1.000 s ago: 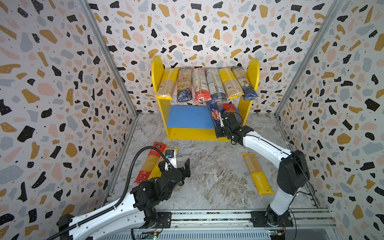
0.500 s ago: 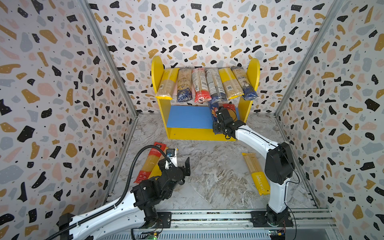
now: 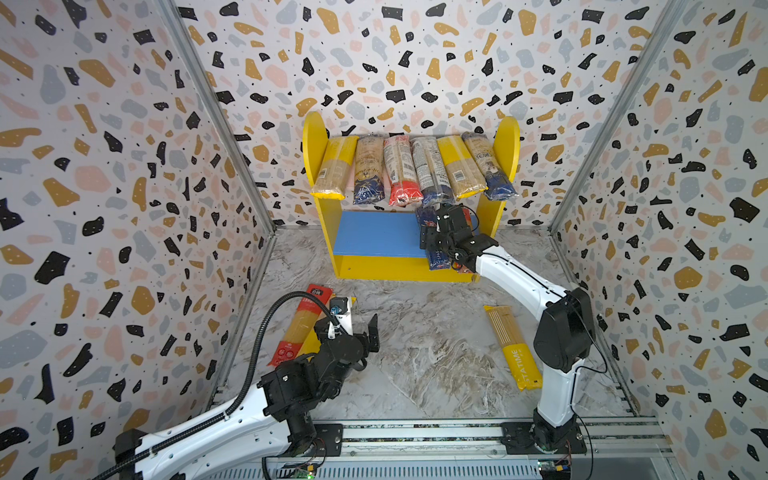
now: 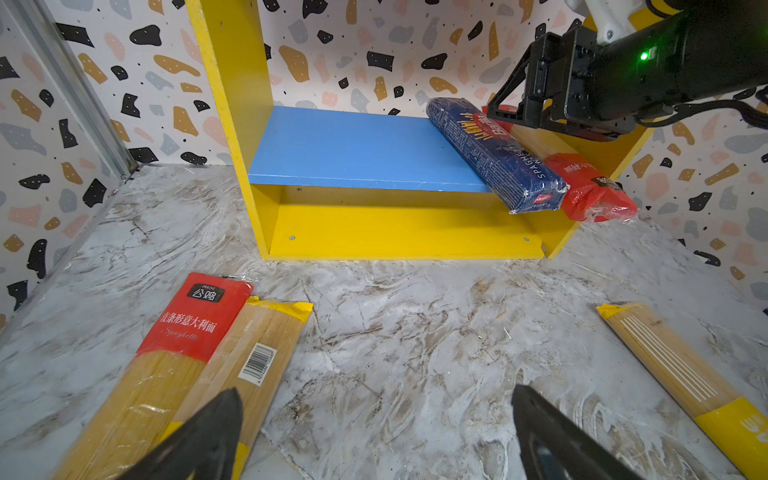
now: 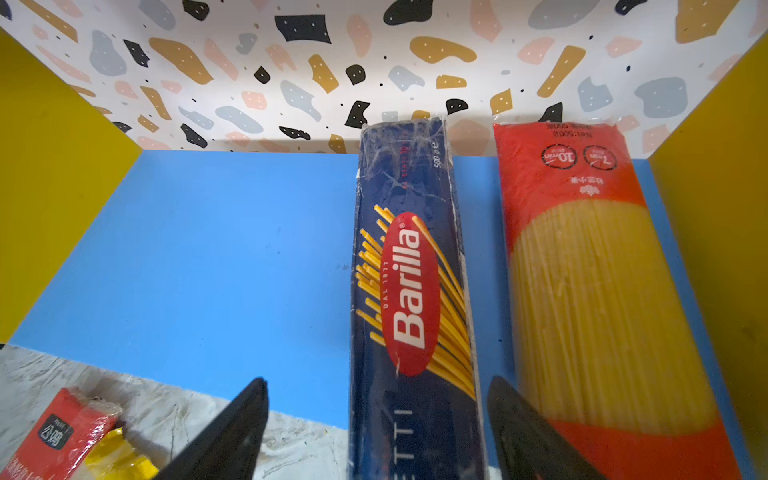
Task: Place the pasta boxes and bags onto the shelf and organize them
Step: 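Release the Barilla box on the blue shelf and withdraw the right gripper, then lower the right gripper onto the yellow-ended spaghetti bag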
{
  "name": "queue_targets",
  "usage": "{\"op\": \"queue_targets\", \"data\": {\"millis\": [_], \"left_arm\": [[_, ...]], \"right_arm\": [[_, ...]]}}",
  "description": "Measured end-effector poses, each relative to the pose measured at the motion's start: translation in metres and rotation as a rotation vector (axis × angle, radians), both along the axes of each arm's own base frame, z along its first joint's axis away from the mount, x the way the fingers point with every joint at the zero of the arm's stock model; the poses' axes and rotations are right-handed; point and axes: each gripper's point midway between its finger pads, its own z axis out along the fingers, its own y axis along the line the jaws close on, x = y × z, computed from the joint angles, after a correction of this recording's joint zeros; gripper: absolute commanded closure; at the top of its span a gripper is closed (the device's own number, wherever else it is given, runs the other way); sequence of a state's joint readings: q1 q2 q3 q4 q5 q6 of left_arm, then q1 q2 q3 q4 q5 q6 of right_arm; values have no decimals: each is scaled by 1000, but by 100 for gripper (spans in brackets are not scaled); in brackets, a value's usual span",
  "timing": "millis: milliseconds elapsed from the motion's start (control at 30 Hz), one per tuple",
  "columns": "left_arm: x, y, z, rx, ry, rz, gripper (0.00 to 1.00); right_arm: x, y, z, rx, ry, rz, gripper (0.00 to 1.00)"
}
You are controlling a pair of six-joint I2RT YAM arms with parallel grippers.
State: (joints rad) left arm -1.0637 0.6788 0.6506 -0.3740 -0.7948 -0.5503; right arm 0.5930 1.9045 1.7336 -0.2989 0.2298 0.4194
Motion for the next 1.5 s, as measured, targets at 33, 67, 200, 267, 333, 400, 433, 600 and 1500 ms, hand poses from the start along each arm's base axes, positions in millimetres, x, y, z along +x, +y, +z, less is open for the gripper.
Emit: {"op": "queue_targets", "data": {"millis": [33, 67, 200, 267, 333, 400, 433, 600, 1500], "left_arm": [[0, 0, 1, -3, -1, 0, 0], [0, 0, 1, -6, -1, 1, 0], [0, 0, 0, -7, -1, 2, 1], [0, 0, -2, -8, 2, 2, 0], [0, -1, -6, -3, 8, 1, 0], [0, -2, -10, 3, 16, -2, 0], [0, -2, -12, 4, 19, -3, 0], [1, -9, -15, -5, 31, -22, 0], [9, -55, -37, -20, 92, -119, 1]], "right_arm": [[-6, 0, 1, -1, 2, 7, 17], [-14, 1, 1, -3, 5, 16, 17], [-48, -3, 5, -4, 7, 48, 17], [-67, -8, 8, -1, 5, 60, 17], [-87, -15, 8, -1, 4, 71, 17], [-107, -27, 6, -2, 4, 73, 17], [-116, -35, 4, -5, 6, 67, 16], [-145, -84, -11, -33, 24, -11, 15], [-198, -244, -184, 39, 448, -446, 2]]}}
